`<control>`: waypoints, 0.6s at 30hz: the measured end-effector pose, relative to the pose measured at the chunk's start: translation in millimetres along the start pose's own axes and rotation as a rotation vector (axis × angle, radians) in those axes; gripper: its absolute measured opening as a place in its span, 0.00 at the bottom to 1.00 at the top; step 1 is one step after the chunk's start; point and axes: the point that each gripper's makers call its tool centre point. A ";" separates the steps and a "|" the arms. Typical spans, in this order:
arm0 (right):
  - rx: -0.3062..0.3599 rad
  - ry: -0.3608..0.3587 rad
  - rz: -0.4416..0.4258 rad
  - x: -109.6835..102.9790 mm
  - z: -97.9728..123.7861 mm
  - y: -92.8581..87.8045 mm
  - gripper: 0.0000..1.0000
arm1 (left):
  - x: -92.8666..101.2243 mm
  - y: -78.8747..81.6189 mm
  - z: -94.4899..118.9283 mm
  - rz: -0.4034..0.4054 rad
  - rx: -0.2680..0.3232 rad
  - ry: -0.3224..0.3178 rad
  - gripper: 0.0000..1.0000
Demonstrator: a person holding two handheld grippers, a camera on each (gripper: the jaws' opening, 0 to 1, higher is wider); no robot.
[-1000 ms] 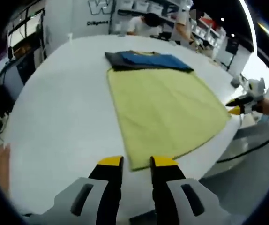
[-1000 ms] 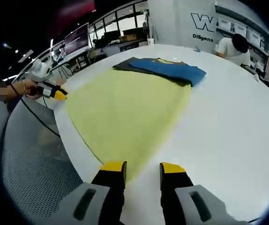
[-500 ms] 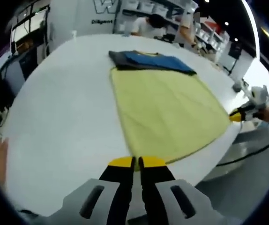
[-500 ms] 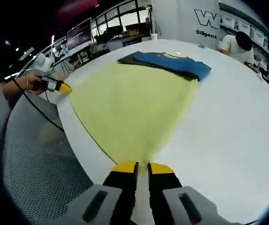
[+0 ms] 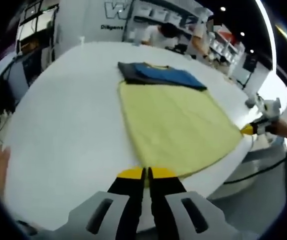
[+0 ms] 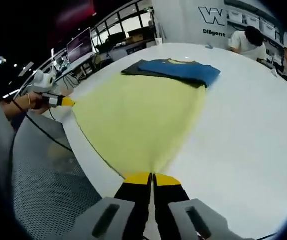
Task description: Fold the garment on the visible template until the final outline fits inside the template.
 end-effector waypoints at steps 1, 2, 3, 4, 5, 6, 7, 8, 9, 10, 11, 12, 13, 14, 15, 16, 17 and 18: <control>0.013 0.011 -0.001 -1.2 2.8 2.7 0.00 | 1.5 2.0 2.0 0.002 0.007 -0.005 0.00; 0.015 0.015 -0.002 -1.6 3.5 3.4 0.00 | 1.6 3.2 3.0 0.002 0.009 -0.006 0.00; 0.030 0.034 -0.005 -1.1 5.4 3.8 0.00 | 4.7 7.4 7.1 0.001 0.020 -0.011 0.00; 0.044 0.037 -0.008 -2.6 8.4 8.6 0.00 | 7.3 9.4 9.3 -0.003 0.025 -0.013 0.00; 0.056 0.042 -0.015 -4.3 11.4 12.9 0.00 | 9.8 11.4 11.5 -0.008 0.031 -0.015 0.00; 0.070 0.044 -0.029 -3.6 14.1 15.2 0.00 | 14.6 14.0 15.2 -0.011 0.036 -0.017 0.00; 0.074 0.045 -0.034 -3.1 14.7 14.9 0.00 | 15.9 14.5 16.1 -0.013 0.037 -0.018 0.00; 0.079 0.048 -0.041 -2.5 17.5 14.8 0.00 | 19.4 15.9 19.1 -0.018 0.041 -0.020 0.00; 0.080 0.050 -0.043 -3.2 18.9 15.2 0.00 | 19.6 15.6 19.6 -0.020 0.040 -0.018 0.00; 0.080 0.053 -0.044 -3.8 20.3 15.6 0.00 | 19.8 15.2 20.2 -0.021 0.039 -0.016 0.00; 0.081 0.056 -0.046 -4.5 21.7 16.0 0.00 | 20.0 14.9 20.7 -0.022 0.038 -0.014 0.00; 0.083 0.063 -0.053 -5.5 22.8 15.5 0.00 | 20.2 14.5 21.3 -0.023 0.037 -0.012 0.00; 0.084 0.070 -0.060 -6.4 23.8 15.0 0.00 | 17.9 12.0 22.7 -0.033 0.029 0.002 0.00; 0.086 0.077 -0.067 -7.4 24.8 14.5 0.00 | 15.5 9.4 24.1 -0.043 0.020 0.017 0.00; 0.088 0.084 -0.074 -8.4 25.9 14.0 0.00 | 13.2 6.8 25.5 -0.053 0.012 0.031 0.00; 0.089 0.096 -0.080 -12.4 29.0 13.3 0.00 | 18.3 2.0 29.3 -0.052 0.002 0.029 0.00; 0.090 0.103 -0.084 -12.3 30.9 8.3 0.00 | 19.6 -0.6 32.8 -0.042 -0.003 0.025 0.00; 0.091 0.107 -0.090 -12.8 32.6 5.6 0.00 | 21.4 -1.4 35.2 -0.041 -0.003 0.024 0.00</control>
Point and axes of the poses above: the point that each gripper's makers call its tool centre point, and the gripper's own axes: z roughly backward along the fingers, x roughly to its right, y roughly out of its top, and after that the axes turned 14 degrees about z, right-handed
